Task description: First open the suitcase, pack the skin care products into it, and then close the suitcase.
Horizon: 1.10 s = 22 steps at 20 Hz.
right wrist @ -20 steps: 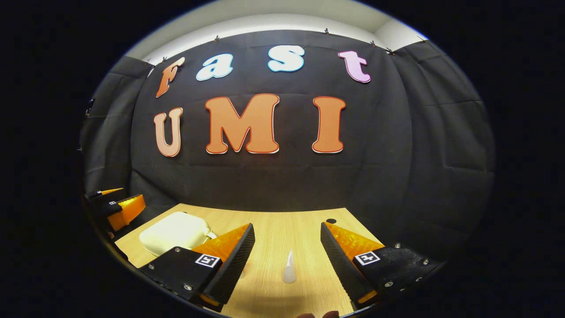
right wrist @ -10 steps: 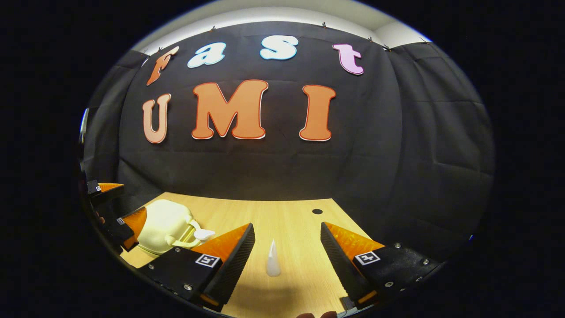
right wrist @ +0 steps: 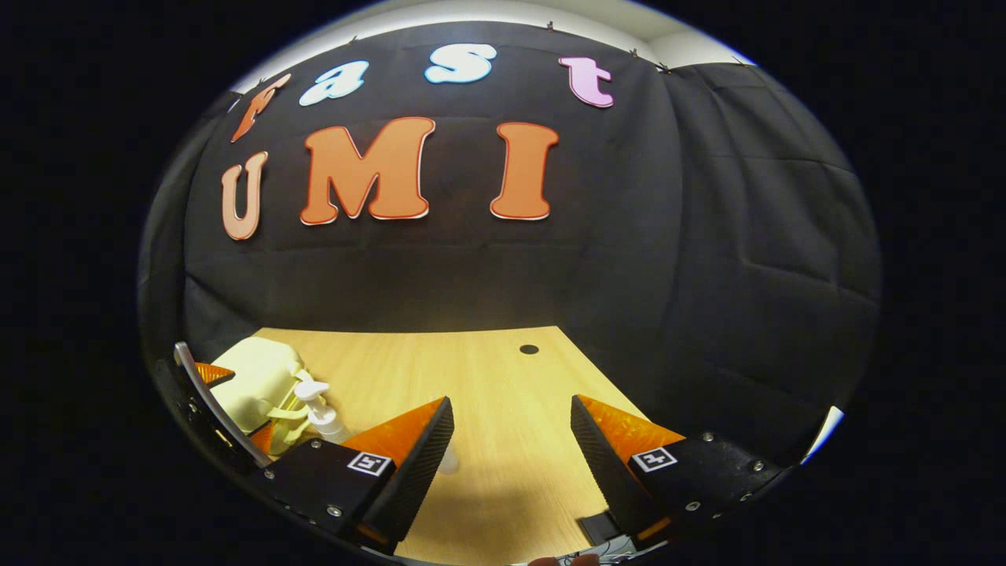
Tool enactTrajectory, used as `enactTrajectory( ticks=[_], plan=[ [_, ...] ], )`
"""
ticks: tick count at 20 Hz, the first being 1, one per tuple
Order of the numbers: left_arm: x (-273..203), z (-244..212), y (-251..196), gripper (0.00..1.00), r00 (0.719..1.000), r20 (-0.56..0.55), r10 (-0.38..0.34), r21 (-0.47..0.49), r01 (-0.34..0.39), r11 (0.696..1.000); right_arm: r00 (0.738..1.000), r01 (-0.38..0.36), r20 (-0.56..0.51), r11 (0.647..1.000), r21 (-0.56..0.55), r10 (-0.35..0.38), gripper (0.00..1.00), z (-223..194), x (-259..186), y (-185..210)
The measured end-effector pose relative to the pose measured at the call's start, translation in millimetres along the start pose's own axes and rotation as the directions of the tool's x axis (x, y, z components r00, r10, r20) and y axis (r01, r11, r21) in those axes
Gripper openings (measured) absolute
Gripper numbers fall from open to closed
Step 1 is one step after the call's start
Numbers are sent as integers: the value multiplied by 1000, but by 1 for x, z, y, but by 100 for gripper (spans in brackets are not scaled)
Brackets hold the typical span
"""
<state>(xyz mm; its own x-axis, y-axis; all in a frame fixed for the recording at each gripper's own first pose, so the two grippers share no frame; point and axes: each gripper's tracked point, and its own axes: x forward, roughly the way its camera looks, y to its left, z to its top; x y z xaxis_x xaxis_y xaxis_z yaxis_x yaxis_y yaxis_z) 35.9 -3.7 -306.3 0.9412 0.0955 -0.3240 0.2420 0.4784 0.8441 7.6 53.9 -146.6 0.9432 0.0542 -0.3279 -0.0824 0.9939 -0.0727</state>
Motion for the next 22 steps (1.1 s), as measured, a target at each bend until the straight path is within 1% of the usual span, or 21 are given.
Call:
enactTrajectory(
  ticks=[2,4,8,11,13,15,16,17,18,20,21,22],
  plan=[
    [16,-5,-12,99,999,-30,-21,54,22,998,999,31,-21,1000,4,-31,95,-7,0,-14],
    [31,-7,-17,98,998,-62,-26,88,31,996,998,59,-30,998,11,-59,95,-12,-1,-26],
    [60,-8,-24,98,995,-101,-21,133,34,990,993,105,-59,994,11,-104,95,-22,-1,-44],
    [71,-7,-31,98,993,-113,-19,169,38,985,990,126,-72,992,15,-125,95,-27,-2,-50],
    [83,-8,-32,98,990,-136,-26,186,52,981,988,137,-75,990,11,-136,95,-27,-4,-53],
    [90,-12,-39,98,987,-152,-46,182,74,981,987,142,-76,990,10,-141,96,-26,-4,-53],
    [90,-12,-41,82,986,-160,-45,180,74,981,987,143,-75,990,9,-142,95,-25,-4,-52],
    [90,-14,-45,66,984,-166,-61,189,93,978,987,144,-75,990,7,-143,95,-24,-5,-52],
    [89,-16,-45,48,983,-178,-42,203,79,976,987,143,-75,990,5,-142,95,-24,-5,-51],
    [85,-10,-46,13,988,-151,-33,237,68,969,988,141,-67,990,-2,-141,95,-20,-5,-50],
    [87,-13,-47,7,987,-152,-61,230,95,969,988,139,-63,990,-6,-139,95,-18,-6,-48],
    [87,-10,-45,7,987,-148,-68,217,100,971,989,135,-59,991,-9,-135,95,-17,-6,-45]
  ],
)
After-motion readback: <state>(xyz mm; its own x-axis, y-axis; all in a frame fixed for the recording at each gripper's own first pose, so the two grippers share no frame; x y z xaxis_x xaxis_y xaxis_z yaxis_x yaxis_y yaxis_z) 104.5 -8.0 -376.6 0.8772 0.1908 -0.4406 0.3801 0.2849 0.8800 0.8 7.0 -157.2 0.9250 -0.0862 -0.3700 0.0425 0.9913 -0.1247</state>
